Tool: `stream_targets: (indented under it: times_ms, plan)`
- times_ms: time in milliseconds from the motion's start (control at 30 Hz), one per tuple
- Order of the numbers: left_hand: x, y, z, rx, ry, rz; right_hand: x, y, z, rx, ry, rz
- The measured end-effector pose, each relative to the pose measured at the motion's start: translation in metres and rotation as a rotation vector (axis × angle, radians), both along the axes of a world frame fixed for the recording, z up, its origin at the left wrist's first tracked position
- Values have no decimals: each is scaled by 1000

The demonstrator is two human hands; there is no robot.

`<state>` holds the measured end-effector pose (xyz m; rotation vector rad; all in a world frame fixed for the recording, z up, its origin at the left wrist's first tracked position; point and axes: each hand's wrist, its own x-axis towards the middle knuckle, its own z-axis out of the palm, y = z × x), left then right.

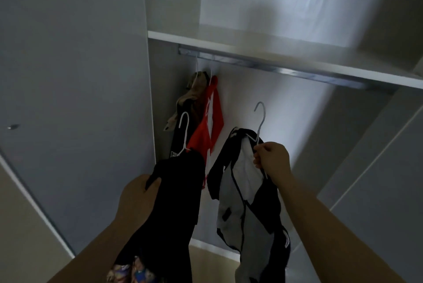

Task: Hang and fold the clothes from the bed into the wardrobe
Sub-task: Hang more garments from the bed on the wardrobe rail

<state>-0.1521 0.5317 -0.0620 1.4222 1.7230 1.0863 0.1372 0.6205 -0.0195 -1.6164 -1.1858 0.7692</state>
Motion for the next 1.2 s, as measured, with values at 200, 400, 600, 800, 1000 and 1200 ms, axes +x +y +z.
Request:
stream_targets:
  times_ms: [200, 400, 600, 800, 1000, 1200]
  plan:
    - [17, 31, -7, 22, -6, 39, 3, 57, 1, 101, 45, 27]
    - [36, 73, -21, 45, 94, 159, 8, 130, -5, 116, 67, 117]
    - [64, 115, -27, -19, 167, 295, 18, 208, -6, 135, 84, 185]
    - [84, 136, -36, -67, 205, 356, 18, 294, -8, 147, 178, 228]
    - [96, 158, -47, -74, 243, 458, 4, 349, -23, 156, 236, 300]
    - [101, 175, -55, -73, 250, 470, 1, 378, -30, 222, 223, 308]
